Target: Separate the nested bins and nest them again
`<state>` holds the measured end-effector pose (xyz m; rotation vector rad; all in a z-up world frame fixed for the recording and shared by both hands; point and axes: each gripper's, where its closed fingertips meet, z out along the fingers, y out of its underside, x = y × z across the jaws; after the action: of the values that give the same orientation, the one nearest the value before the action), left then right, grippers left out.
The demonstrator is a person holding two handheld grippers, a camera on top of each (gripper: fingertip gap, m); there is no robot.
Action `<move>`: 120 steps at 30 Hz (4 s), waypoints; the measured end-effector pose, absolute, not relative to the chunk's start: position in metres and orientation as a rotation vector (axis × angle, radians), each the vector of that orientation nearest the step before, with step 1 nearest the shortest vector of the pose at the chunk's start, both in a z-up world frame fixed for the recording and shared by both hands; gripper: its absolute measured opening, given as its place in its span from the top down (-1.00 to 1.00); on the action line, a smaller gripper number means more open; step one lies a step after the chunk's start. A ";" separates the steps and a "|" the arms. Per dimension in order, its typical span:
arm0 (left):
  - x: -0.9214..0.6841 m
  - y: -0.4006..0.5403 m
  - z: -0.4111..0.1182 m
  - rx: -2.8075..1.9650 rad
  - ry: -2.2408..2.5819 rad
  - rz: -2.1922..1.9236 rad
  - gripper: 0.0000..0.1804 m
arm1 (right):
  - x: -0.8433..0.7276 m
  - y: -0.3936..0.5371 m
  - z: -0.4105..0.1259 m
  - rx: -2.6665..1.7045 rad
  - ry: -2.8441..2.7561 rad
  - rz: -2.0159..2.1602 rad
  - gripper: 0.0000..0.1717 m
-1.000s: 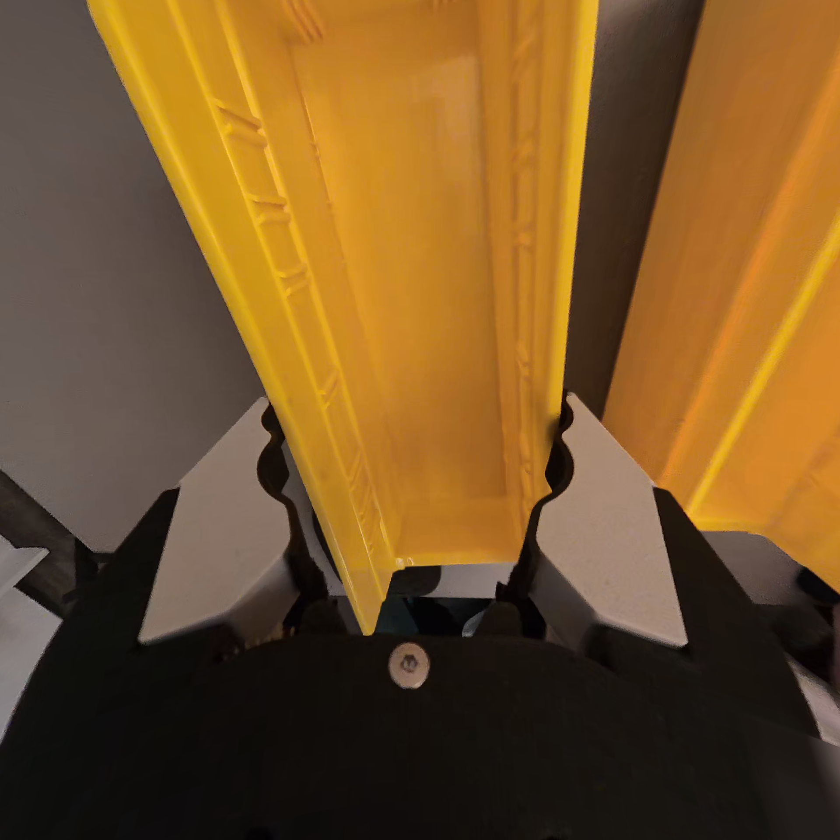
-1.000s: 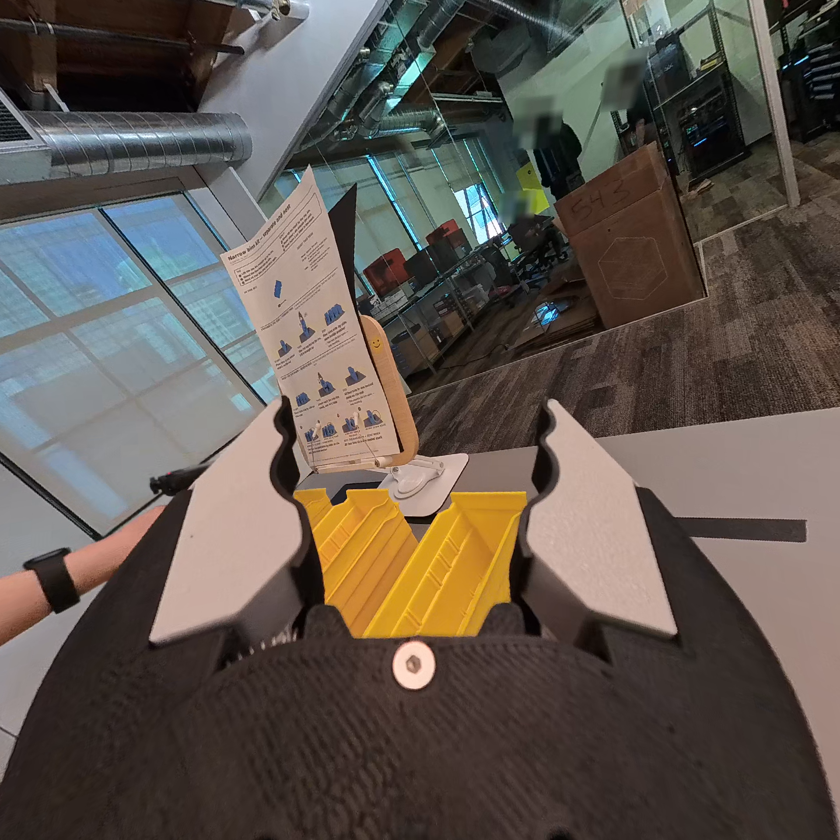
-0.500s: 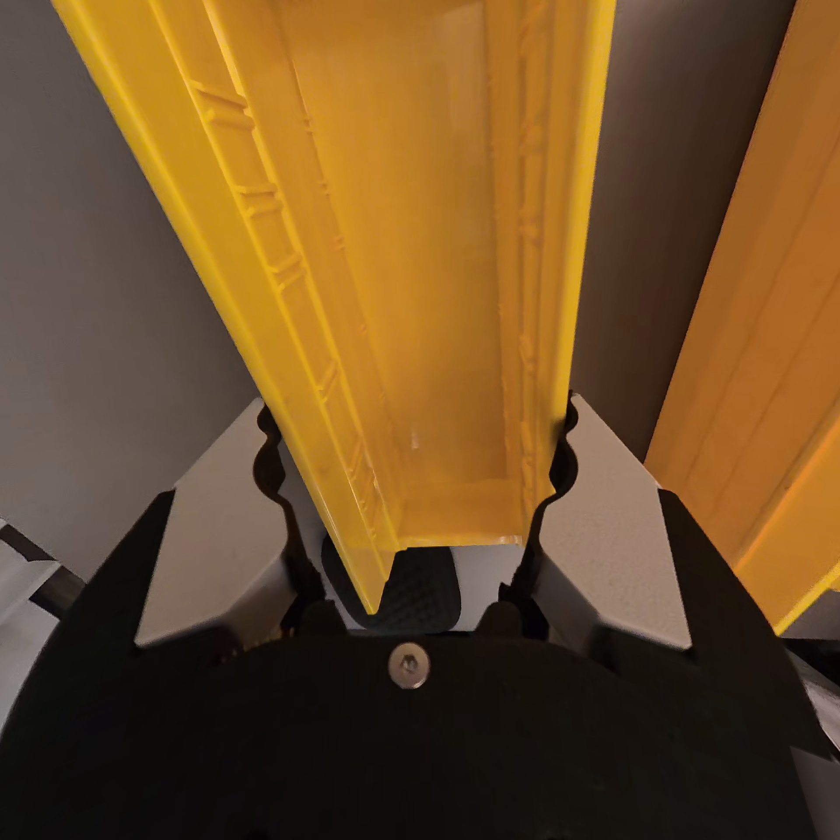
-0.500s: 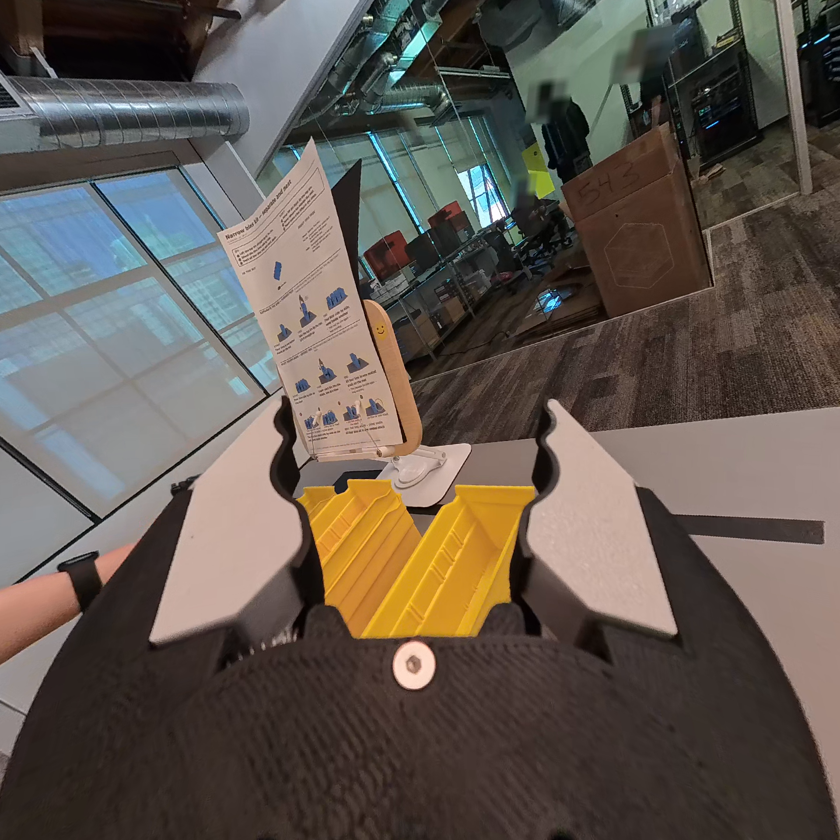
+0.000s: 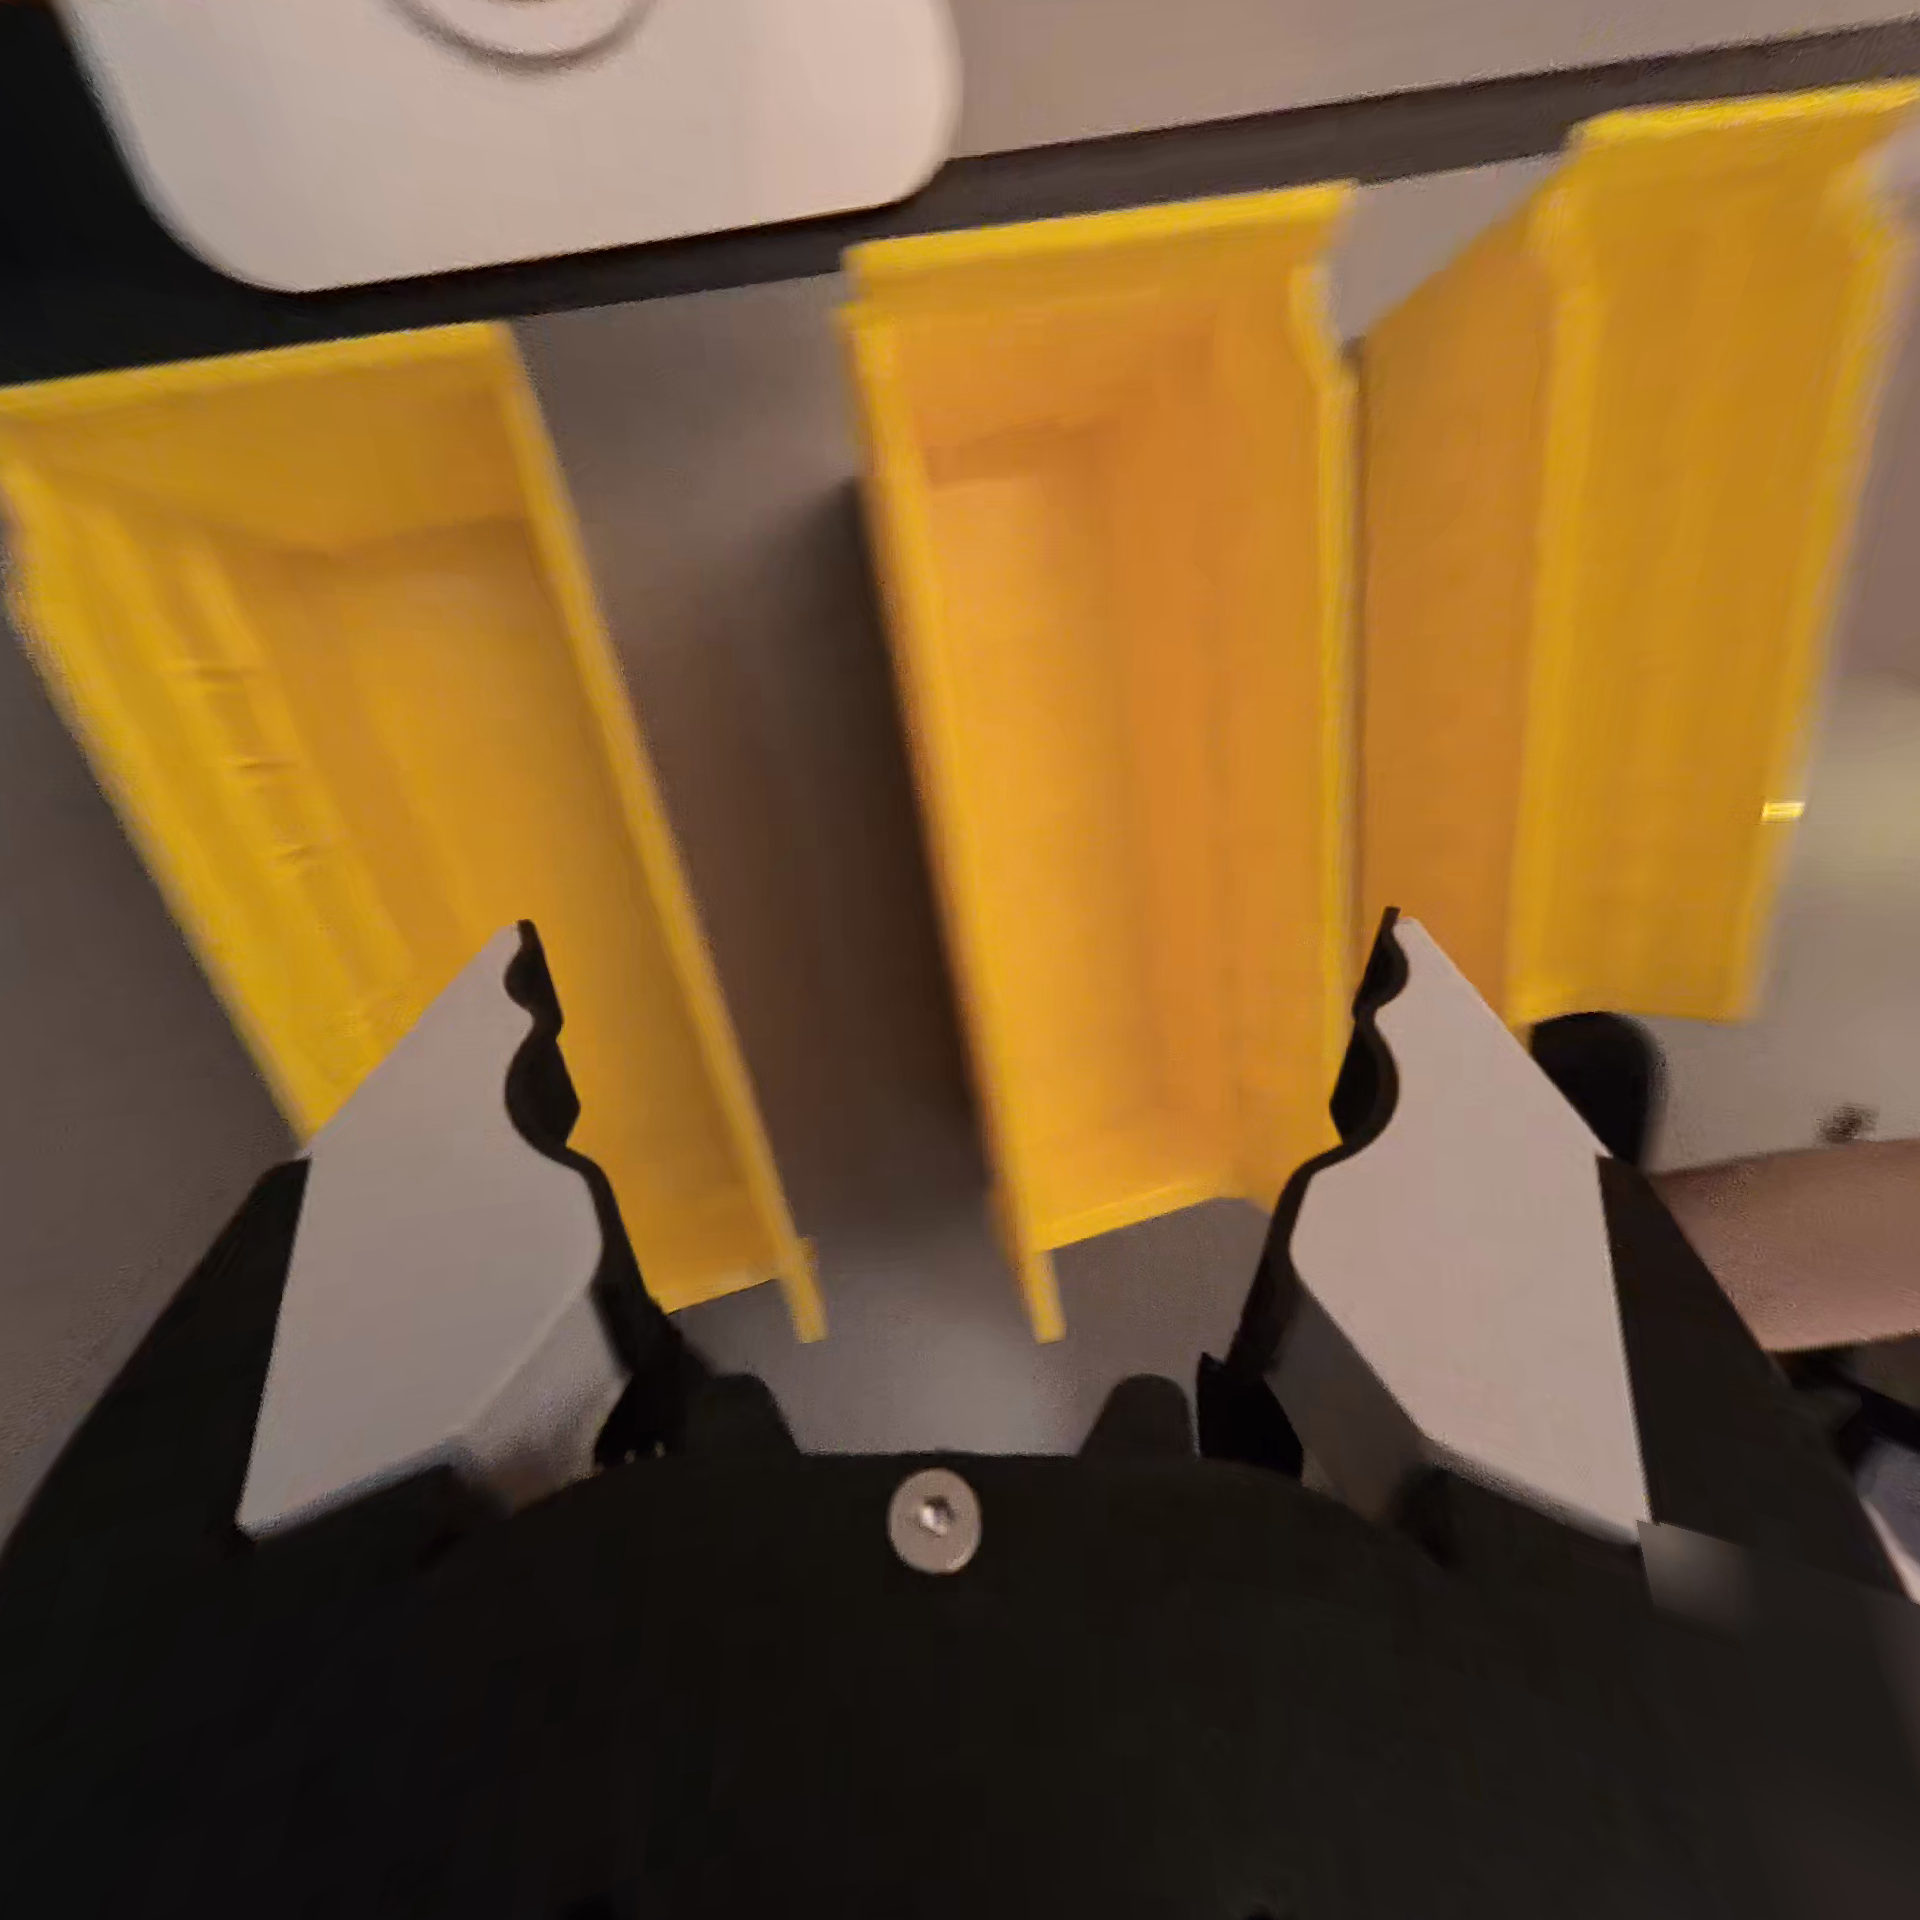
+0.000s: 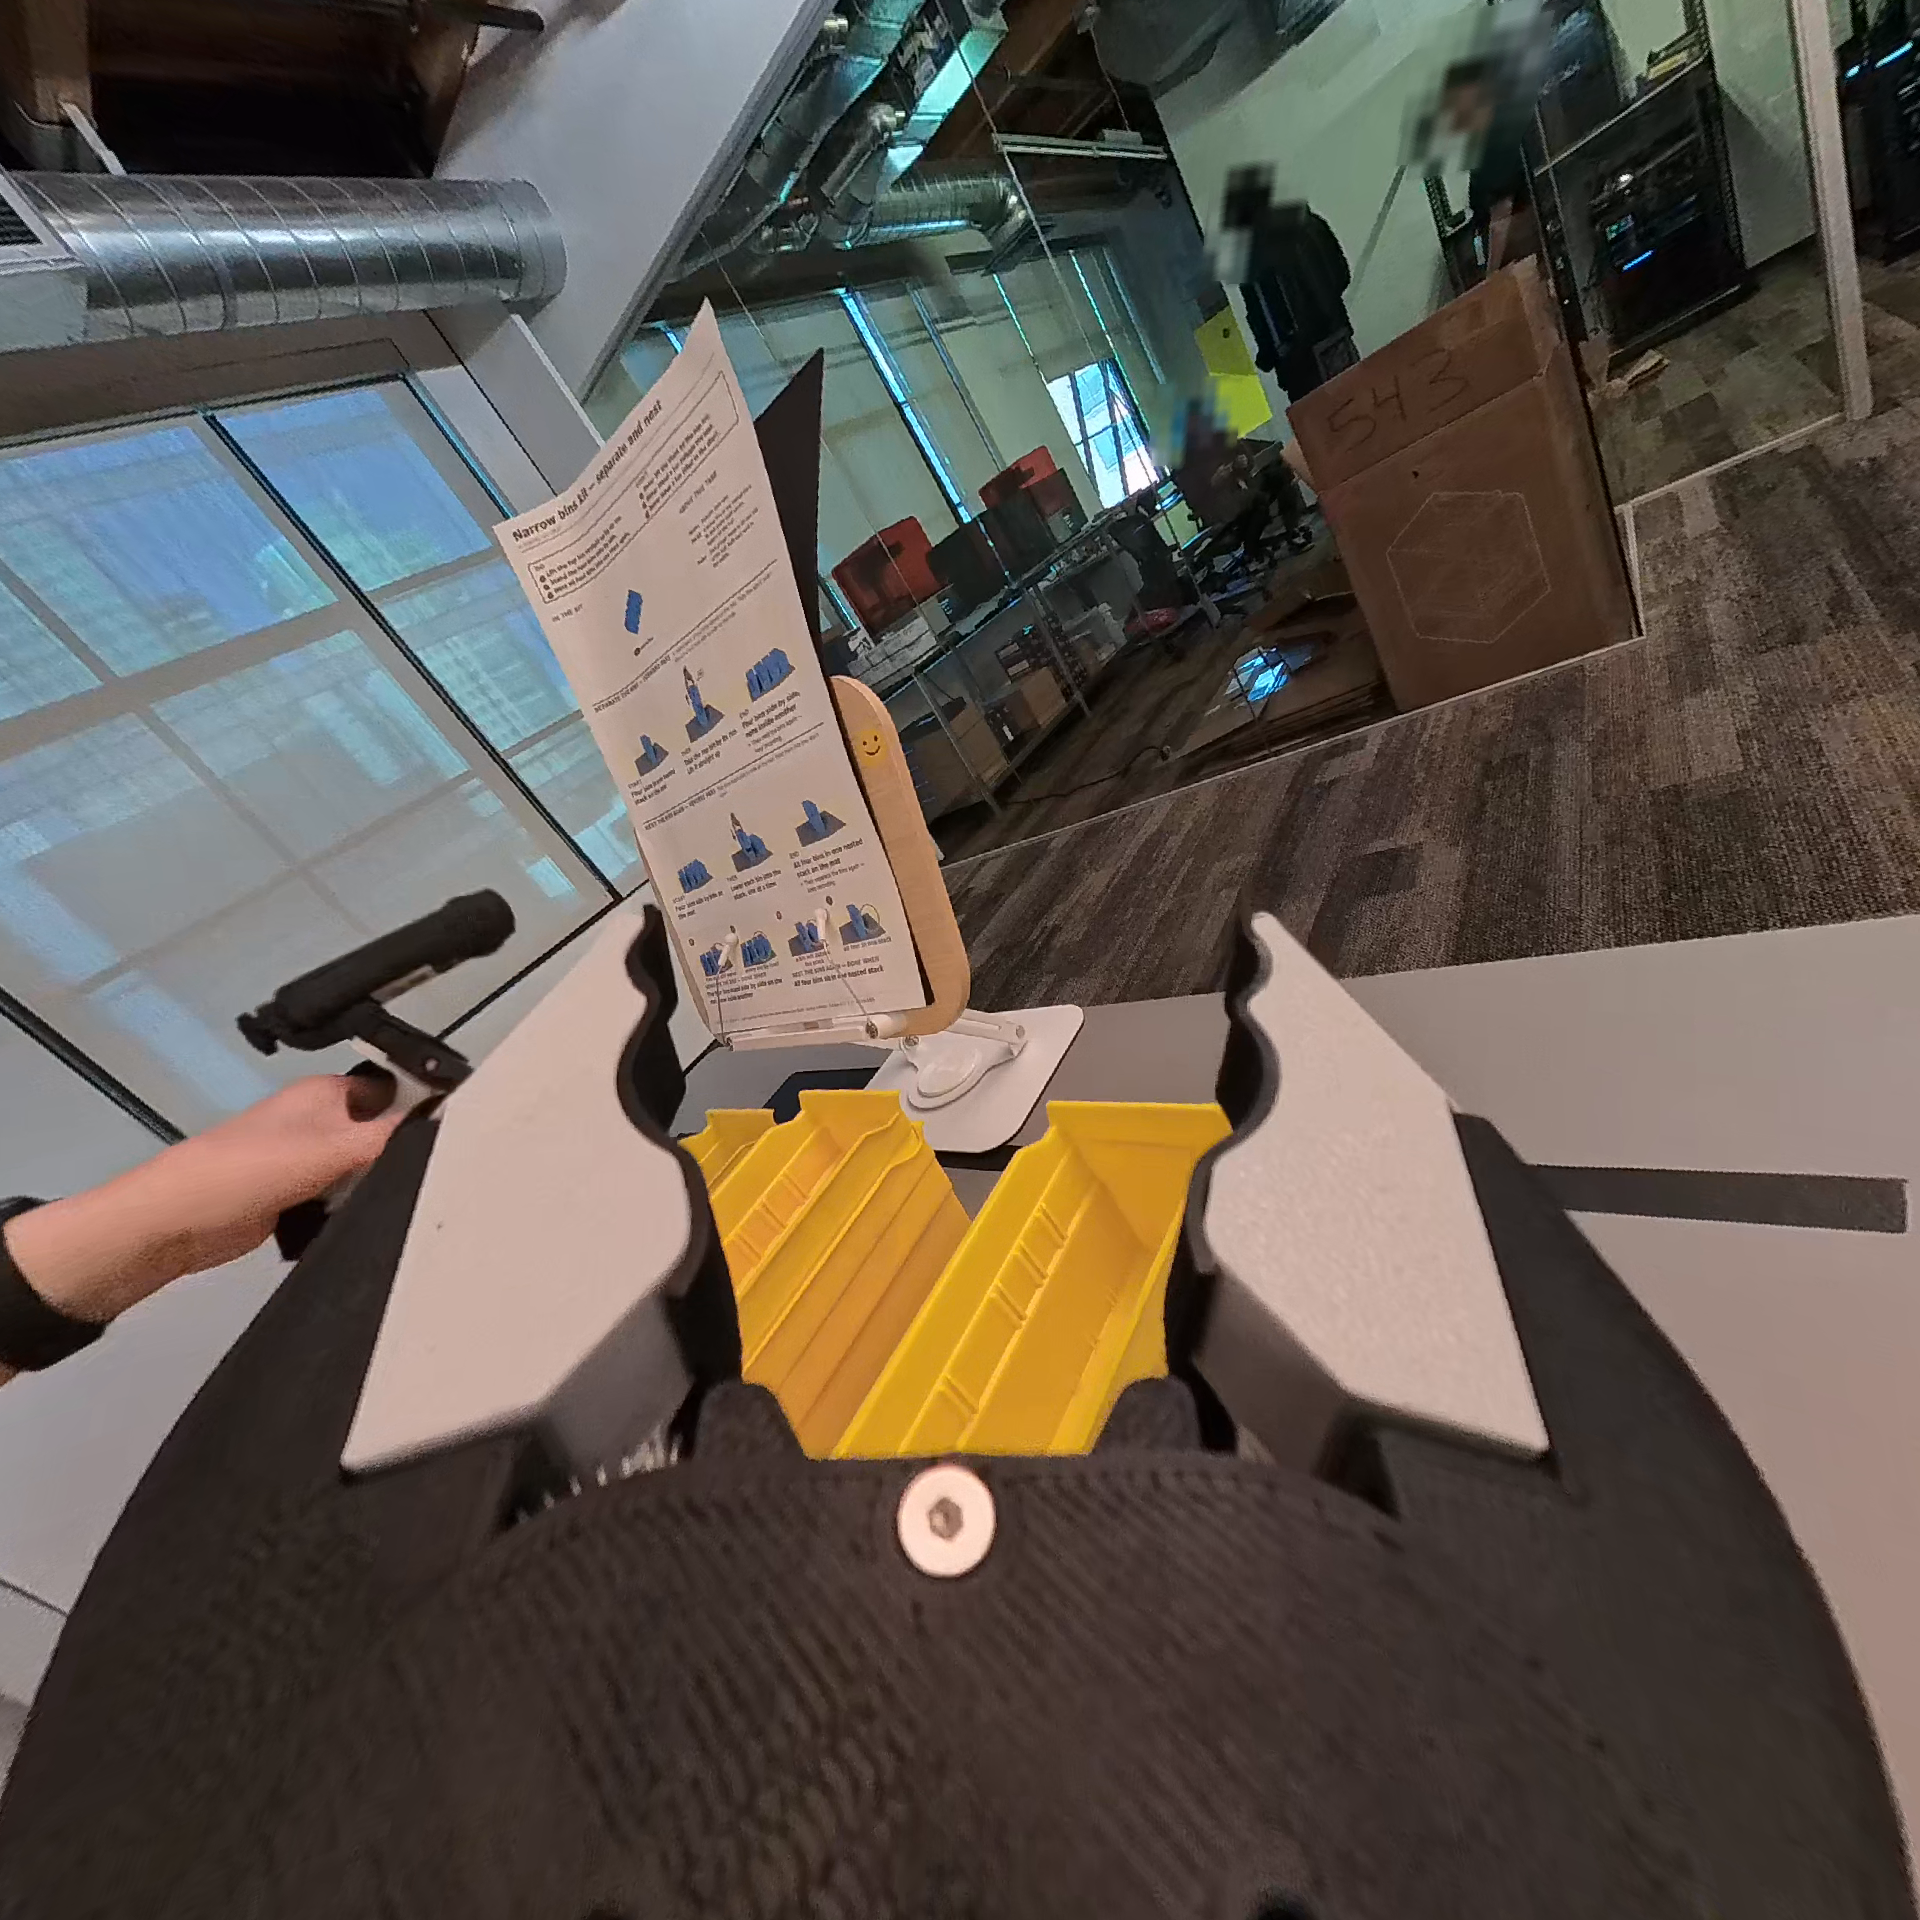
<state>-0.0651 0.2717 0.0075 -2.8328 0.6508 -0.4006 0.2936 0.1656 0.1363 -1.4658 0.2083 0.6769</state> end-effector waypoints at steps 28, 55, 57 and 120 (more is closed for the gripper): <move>-0.021 0.237 -0.079 -3.055 0.730 0.144 -0.49 | 0.297 0.157 0.145 -1.409 0.202 0.734 -0.24; -0.032 0.230 -0.053 -3.141 0.778 0.165 -0.30 | 0.301 0.158 0.139 -1.420 0.215 0.748 -0.24; -0.031 0.228 -0.051 -3.145 0.791 0.174 -0.30 | 0.301 0.158 0.139 -1.422 0.217 0.753 -0.24; -0.371 0.330 -0.089 -3.160 0.680 0.482 -0.31 | 0.270 0.188 0.124 -1.570 0.178 0.644 -0.23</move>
<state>-0.3711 0.3296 -0.0886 -3.1602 0.6801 0.4824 0.2695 0.1878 0.1236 -1.5703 0.1785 0.6444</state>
